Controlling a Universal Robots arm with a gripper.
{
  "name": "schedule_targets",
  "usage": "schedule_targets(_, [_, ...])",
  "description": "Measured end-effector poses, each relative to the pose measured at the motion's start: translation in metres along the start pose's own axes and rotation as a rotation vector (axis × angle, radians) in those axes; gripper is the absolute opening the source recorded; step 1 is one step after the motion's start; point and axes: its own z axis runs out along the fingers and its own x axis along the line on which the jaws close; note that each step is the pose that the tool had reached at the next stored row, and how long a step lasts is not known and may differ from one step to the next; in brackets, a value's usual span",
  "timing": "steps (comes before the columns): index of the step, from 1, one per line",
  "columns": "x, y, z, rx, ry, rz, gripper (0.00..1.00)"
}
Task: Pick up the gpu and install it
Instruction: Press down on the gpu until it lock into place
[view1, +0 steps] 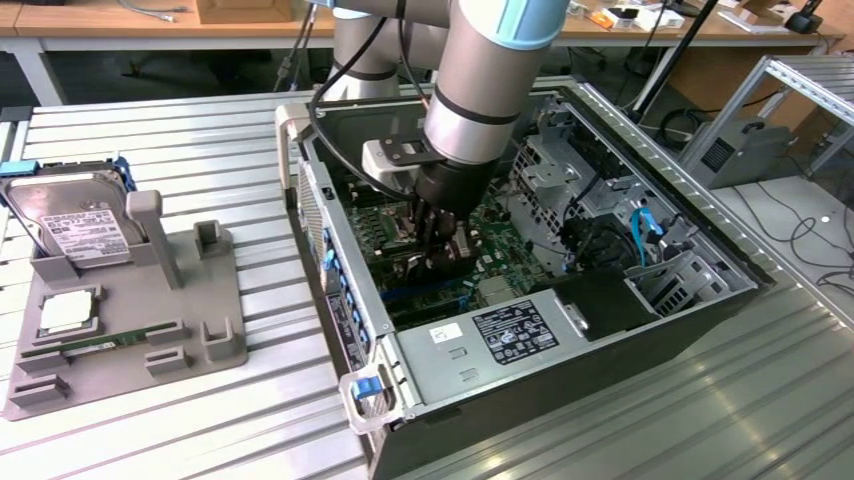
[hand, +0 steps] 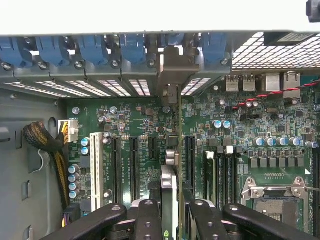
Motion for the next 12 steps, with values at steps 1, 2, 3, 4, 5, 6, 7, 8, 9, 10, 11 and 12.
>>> schedule_targets(1, [0.0,0.0,0.0,0.0001,0.0,0.0,0.27])
schedule_targets(2, [0.0,0.0,0.0,0.0001,0.0,0.0,0.27])
schedule_targets(3, [0.0,0.0,0.0,0.0001,0.0,0.0,0.27])
schedule_targets(4, [0.0,0.0,0.0,0.0001,0.0001,0.0,0.27])
schedule_targets(5, [0.0,0.0,0.0001,0.0001,0.0,0.0,0.27])
schedule_targets(6, [0.0,-0.0001,0.0002,0.0001,0.0,0.0,0.27])
schedule_targets(7, [0.0,0.0,0.0002,0.0001,0.0,0.0,0.27])
schedule_targets(8, [0.0,0.0,0.0002,0.0001,0.0,0.0,0.27])
schedule_targets(9, [0.0,0.0,0.0002,0.0001,0.0001,0.0,0.27])
schedule_targets(10, [0.0,-0.0001,0.001,0.0001,-0.0002,0.0,0.27])
schedule_targets(11, [0.0,-0.0001,0.0012,0.0,0.0001,0.0,0.27])
schedule_targets(12, [0.0,-0.0001,0.0012,0.0,0.0001,0.0,0.27])
